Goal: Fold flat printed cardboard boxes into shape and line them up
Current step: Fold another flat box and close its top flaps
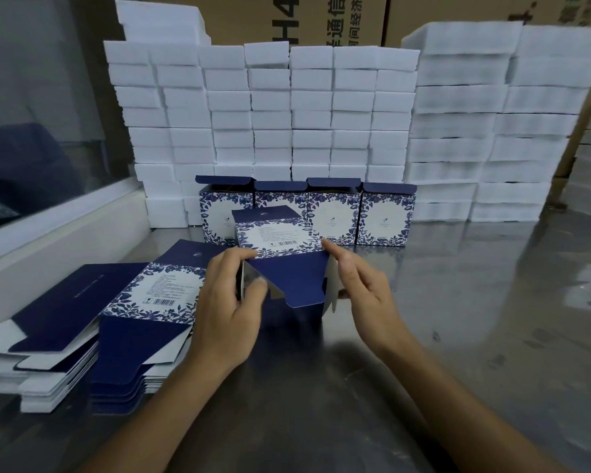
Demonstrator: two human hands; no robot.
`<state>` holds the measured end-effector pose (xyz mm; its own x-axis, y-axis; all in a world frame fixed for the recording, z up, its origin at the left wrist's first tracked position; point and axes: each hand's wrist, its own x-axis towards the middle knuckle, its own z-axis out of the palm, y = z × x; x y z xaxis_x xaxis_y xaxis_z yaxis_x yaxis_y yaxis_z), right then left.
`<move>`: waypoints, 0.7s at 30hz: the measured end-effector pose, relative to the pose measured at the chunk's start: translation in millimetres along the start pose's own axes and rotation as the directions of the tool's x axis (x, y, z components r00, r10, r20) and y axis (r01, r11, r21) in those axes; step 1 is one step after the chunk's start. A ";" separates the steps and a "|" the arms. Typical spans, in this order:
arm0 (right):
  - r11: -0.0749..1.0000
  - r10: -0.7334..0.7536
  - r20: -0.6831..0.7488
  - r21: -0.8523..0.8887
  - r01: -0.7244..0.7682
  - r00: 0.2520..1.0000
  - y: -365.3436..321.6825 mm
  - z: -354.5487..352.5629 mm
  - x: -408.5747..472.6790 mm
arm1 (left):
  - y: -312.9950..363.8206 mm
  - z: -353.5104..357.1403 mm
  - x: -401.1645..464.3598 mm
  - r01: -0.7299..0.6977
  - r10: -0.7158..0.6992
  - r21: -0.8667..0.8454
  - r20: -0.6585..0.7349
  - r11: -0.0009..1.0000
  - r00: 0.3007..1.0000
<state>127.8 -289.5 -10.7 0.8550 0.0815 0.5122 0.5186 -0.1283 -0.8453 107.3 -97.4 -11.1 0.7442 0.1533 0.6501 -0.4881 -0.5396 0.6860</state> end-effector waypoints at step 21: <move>0.946 -0.189 -0.202 -0.301 0.123 0.961 1.9 5.5 -1.7 | 10.4 2.8 -3.0 -0.019 0.021 0.016 -0.123 1.000 0.992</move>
<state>127.4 -284.5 -14.1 0.7242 -0.0976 0.6826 0.5963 -0.4087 -0.6910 101.3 -105.7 -6.8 0.6721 0.2425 0.6996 -0.4949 -0.5556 0.6681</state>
